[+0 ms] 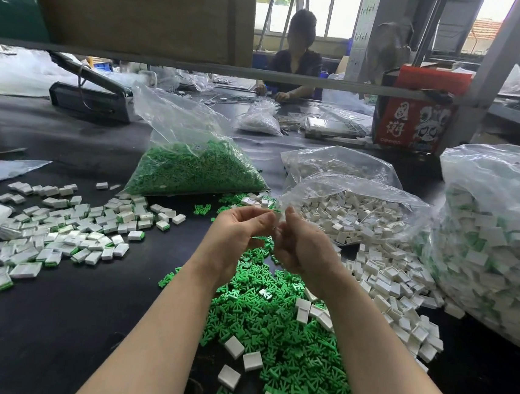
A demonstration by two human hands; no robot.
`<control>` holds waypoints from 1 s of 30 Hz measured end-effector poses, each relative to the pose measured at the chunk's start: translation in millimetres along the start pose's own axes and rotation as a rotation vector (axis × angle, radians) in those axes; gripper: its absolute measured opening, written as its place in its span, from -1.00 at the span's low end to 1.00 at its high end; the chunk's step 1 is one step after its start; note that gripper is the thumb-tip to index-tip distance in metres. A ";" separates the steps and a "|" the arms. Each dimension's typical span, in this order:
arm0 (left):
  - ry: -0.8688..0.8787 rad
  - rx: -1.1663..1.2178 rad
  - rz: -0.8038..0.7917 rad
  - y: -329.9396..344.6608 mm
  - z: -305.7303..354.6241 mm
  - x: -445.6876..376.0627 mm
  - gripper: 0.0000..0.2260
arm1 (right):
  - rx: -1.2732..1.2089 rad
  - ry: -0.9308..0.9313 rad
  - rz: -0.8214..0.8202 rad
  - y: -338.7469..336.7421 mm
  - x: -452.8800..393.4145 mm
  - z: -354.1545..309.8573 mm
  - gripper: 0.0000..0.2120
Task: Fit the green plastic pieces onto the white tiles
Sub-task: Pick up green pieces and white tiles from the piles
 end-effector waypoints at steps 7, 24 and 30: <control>-0.186 0.529 0.286 -51.8 -0.9 -8.1 -0.86 | 0.384 0.032 0.115 -19.6 0.1 -8.2 -0.58; 0.094 1.196 0.534 -118.5 4.6 2.0 -0.67 | 1.274 0.013 0.111 -47.3 -0.1 8.7 -0.81; -0.010 1.133 0.426 -112.8 5.8 2.3 -0.72 | 1.433 0.074 -0.044 -39.4 -1.2 17.6 -0.61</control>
Point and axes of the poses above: each hand's wrist, its own x-axis away from the middle knuckle, its own y-axis out of the palm, z = x × y, the point moved 2 cm from there along -x, towards the middle knuckle, and after that the axes turned 13 degrees about -y, right-handed, at the moved point
